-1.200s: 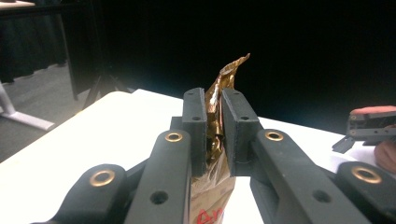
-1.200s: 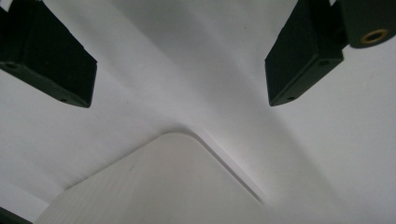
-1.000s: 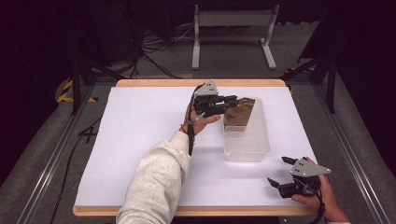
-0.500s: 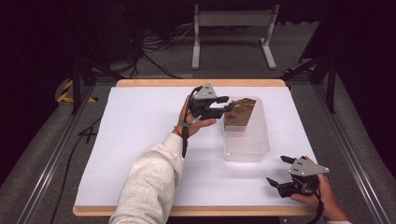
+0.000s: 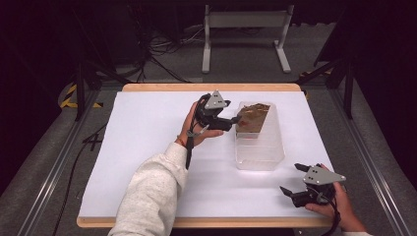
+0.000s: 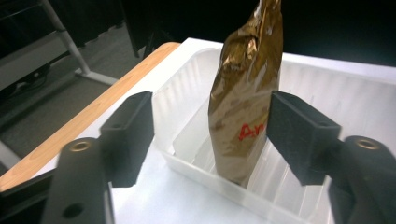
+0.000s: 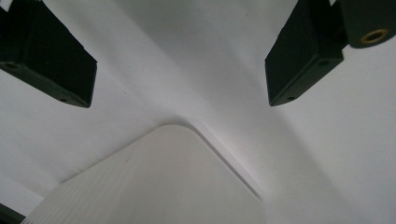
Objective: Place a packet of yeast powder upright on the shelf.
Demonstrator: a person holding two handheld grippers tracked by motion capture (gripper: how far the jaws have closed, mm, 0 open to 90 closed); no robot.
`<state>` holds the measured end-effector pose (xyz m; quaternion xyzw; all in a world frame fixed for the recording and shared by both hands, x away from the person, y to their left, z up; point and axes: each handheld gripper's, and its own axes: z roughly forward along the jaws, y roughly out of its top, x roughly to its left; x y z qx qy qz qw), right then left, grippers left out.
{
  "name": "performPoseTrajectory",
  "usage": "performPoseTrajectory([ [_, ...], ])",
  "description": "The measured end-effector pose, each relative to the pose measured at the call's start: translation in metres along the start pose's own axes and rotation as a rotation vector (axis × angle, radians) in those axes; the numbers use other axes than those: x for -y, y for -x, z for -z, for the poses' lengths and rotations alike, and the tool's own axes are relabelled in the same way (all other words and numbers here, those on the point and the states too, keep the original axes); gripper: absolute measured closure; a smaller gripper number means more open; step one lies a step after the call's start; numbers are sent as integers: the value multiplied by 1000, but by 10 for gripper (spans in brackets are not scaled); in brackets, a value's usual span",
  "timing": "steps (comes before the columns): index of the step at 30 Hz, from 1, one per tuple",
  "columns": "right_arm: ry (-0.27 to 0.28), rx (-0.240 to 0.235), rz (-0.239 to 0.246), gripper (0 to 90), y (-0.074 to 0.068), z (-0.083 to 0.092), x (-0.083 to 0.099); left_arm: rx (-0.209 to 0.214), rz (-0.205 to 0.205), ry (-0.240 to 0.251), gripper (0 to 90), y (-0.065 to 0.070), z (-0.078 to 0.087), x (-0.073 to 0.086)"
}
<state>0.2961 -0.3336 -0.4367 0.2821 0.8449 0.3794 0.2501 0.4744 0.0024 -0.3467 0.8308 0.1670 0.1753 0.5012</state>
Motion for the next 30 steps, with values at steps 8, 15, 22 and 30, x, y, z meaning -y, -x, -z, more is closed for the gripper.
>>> performPoseTrajectory([
  [8,0,1,2,97,0,-1,-1,-41,-22,-84,177,3,15,5],
  [15,0,4,-2,96,0,-1,-1,-94,-40,-108,130,3,35,16],
  [22,-1,4,1,97,0,-1,-2,-119,-47,-143,101,3,51,28],
  [30,-4,1,-2,97,-1,-2,-2,-133,-62,-159,87,5,68,41],
])
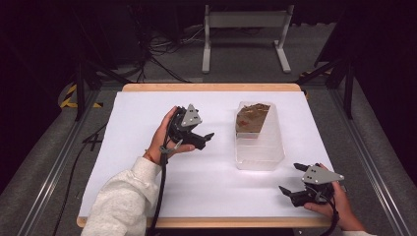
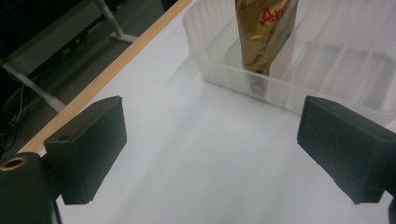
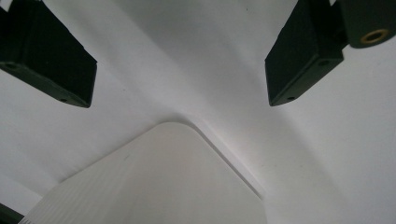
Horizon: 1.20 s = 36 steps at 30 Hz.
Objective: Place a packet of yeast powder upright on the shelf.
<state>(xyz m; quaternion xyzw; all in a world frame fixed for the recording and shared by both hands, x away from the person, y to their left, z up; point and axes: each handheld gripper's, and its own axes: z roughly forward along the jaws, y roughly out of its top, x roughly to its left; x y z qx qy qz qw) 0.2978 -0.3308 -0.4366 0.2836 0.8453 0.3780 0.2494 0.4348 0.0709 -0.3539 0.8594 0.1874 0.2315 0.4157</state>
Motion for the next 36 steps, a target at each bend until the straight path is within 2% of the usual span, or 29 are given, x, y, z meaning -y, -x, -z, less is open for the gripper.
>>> performPoseTrajectory([
  [3,0,2,5,97,0,0,0,-16,-5,-8,85,0,5,5],
  [6,0,21,12,96,1,0,0,-60,-22,-9,76,0,14,11],
  [8,-2,25,12,97,2,0,0,-74,-25,-7,77,0,16,13],
  [9,-4,29,14,97,2,0,1,-67,-17,-7,81,0,18,14],
  [14,0,33,19,97,2,1,0,-78,-30,-25,76,1,30,25],
  [21,21,14,-9,97,3,3,-2,-73,-18,-60,67,1,43,43],
  [24,17,20,-5,97,3,2,-2,-75,-37,-64,50,2,51,51],
  [27,0,31,8,97,3,0,-1,-76,-13,-55,48,1,59,58],
  [32,-4,31,15,97,2,0,-1,-94,-13,-58,48,1,67,68],
  [34,-3,28,13,97,2,-1,-1,-106,-9,-76,48,-1,70,77],
  [36,-5,29,13,97,2,-1,-1,-105,-9,-83,47,-2,70,79],
])
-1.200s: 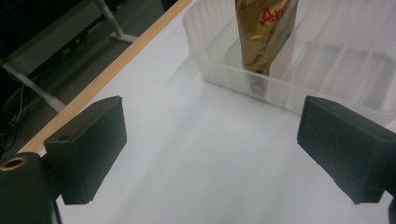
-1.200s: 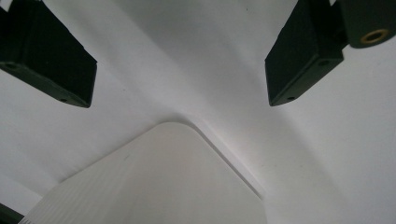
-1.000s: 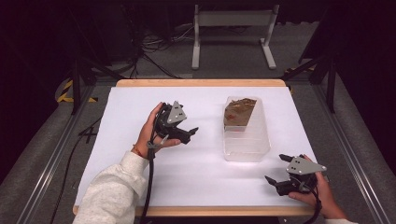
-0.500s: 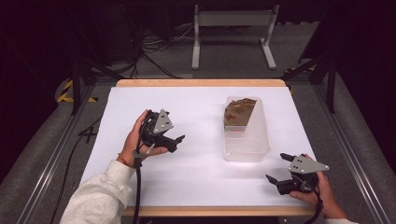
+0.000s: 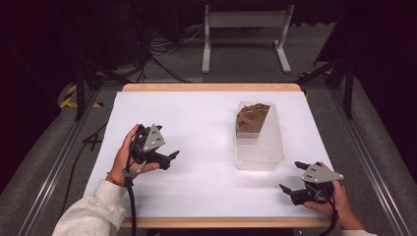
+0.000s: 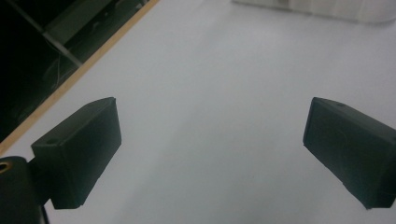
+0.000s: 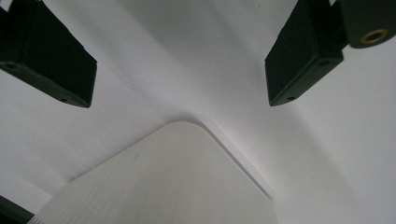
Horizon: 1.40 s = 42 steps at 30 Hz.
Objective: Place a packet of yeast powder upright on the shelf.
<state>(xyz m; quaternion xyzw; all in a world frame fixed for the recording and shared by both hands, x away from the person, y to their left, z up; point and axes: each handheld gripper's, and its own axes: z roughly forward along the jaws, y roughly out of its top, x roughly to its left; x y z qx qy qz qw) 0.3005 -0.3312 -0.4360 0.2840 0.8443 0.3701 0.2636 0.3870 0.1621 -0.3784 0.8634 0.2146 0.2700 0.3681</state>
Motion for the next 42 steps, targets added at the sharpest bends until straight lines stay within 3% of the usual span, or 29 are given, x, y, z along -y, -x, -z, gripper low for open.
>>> performPoseTrajectory([
  [6,3,1,0,97,0,0,0,-10,9,-21,46,-1,7,17],
  [17,6,-1,0,97,-1,0,-1,-5,60,-23,48,0,23,49],
  [21,7,-1,2,96,-1,1,-2,-10,79,-47,45,-1,25,62],
  [24,7,-1,0,96,-1,1,-2,-22,104,-55,45,2,30,71],
  [26,-1,4,3,96,-1,1,-2,-47,89,-60,45,4,33,76],
  [34,5,6,8,96,-4,3,-2,-73,174,-43,43,12,48,103],
  [36,7,2,16,95,-5,3,-3,-67,210,-31,43,14,52,112],
  [39,7,4,17,95,-5,3,-3,-75,226,-24,43,16,56,118],
  [42,7,6,16,94,-5,3,-3,-58,281,4,43,18,59,126],
])
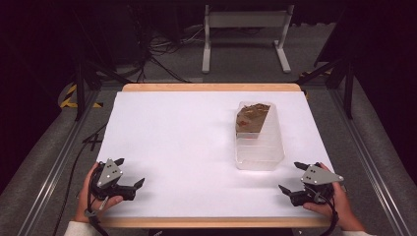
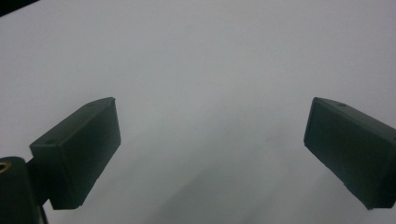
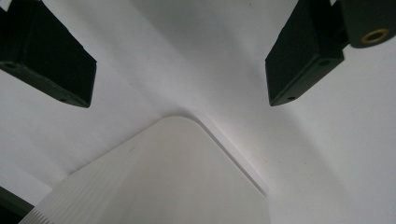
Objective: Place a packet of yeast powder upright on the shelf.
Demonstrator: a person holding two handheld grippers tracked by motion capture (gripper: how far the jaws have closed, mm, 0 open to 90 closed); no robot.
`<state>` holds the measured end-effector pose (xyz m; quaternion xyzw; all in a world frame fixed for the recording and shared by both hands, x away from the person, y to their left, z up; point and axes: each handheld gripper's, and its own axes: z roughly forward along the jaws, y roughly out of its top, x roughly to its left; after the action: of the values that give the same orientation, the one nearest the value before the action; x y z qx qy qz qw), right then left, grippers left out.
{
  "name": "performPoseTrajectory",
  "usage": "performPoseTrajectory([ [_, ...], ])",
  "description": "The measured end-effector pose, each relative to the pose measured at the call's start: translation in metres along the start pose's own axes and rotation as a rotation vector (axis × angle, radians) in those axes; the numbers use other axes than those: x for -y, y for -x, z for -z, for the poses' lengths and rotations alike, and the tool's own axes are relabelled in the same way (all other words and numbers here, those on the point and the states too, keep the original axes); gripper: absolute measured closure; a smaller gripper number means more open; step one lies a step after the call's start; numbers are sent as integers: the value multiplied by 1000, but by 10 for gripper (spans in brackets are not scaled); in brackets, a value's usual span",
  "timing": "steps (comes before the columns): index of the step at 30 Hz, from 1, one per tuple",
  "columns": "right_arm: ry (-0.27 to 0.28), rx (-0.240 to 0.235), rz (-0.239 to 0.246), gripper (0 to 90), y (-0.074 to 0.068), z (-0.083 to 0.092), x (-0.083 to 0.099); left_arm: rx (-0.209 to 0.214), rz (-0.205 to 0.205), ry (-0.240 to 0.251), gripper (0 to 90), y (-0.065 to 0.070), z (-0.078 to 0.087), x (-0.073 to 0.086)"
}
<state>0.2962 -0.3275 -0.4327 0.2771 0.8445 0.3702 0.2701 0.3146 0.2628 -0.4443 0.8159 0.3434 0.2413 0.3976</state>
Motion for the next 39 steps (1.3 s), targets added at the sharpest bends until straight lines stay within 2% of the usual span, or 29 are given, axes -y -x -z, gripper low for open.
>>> performPoseTrajectory([
  [2,4,0,-3,94,0,1,0,-10,0,-5,43,1,1,3],
  [6,13,7,-3,92,1,2,0,-3,38,13,45,-1,1,10],
  [12,16,14,-5,92,1,3,-1,0,66,31,47,-2,1,11],
  [21,13,13,-5,92,1,2,0,8,68,46,47,-2,2,11],
  [39,10,12,-6,92,1,2,0,13,66,39,48,-1,1,11],
])
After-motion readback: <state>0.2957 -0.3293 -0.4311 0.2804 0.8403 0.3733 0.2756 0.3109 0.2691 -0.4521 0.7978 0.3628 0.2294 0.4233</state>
